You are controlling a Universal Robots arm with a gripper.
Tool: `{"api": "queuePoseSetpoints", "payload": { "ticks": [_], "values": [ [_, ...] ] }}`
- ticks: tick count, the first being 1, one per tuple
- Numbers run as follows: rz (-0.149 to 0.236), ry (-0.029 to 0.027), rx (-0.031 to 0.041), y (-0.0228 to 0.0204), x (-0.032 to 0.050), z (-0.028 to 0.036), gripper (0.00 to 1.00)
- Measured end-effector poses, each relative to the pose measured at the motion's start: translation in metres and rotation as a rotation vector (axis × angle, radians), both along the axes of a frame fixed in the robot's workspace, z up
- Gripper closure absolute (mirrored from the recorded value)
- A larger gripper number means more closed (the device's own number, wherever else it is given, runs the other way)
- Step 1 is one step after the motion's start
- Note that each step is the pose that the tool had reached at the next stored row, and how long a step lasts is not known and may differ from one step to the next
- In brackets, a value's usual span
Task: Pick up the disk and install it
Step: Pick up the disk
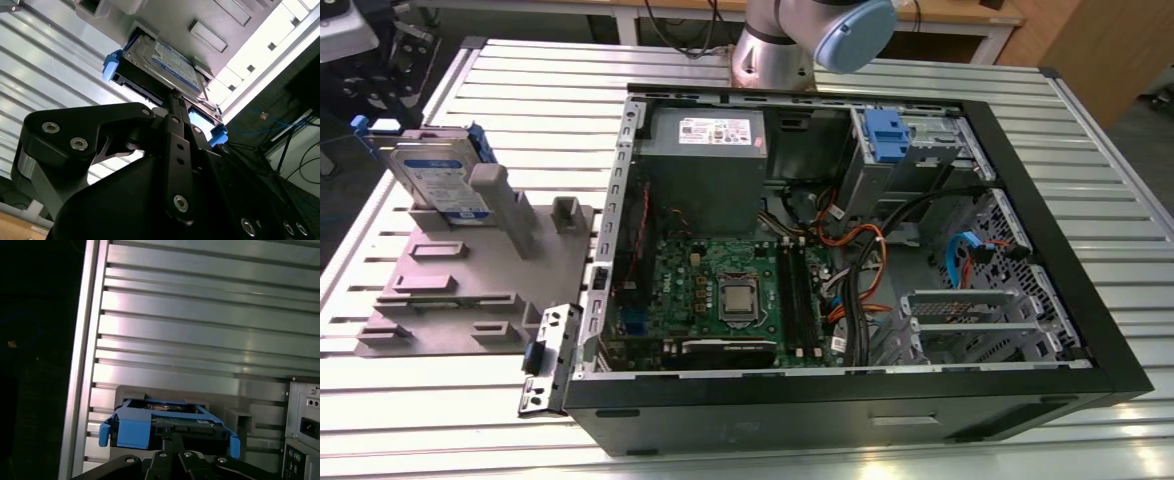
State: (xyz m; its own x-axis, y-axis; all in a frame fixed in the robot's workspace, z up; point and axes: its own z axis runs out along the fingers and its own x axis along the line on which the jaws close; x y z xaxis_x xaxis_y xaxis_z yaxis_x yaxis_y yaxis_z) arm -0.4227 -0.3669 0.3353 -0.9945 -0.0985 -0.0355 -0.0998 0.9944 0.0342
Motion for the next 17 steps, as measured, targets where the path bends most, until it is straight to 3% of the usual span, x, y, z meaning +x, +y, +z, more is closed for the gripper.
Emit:
{"api": "queuePoseSetpoints", "payload": {
  "ticks": [8, 17],
  "values": [
    [0.119, 0.0001, -0.0005, 0.0000, 0.0000, 0.0001, 0.89],
    [0.134, 0.0001, -0.0004, 0.0000, 0.0000, 0.0000, 0.89]
  ]
}}
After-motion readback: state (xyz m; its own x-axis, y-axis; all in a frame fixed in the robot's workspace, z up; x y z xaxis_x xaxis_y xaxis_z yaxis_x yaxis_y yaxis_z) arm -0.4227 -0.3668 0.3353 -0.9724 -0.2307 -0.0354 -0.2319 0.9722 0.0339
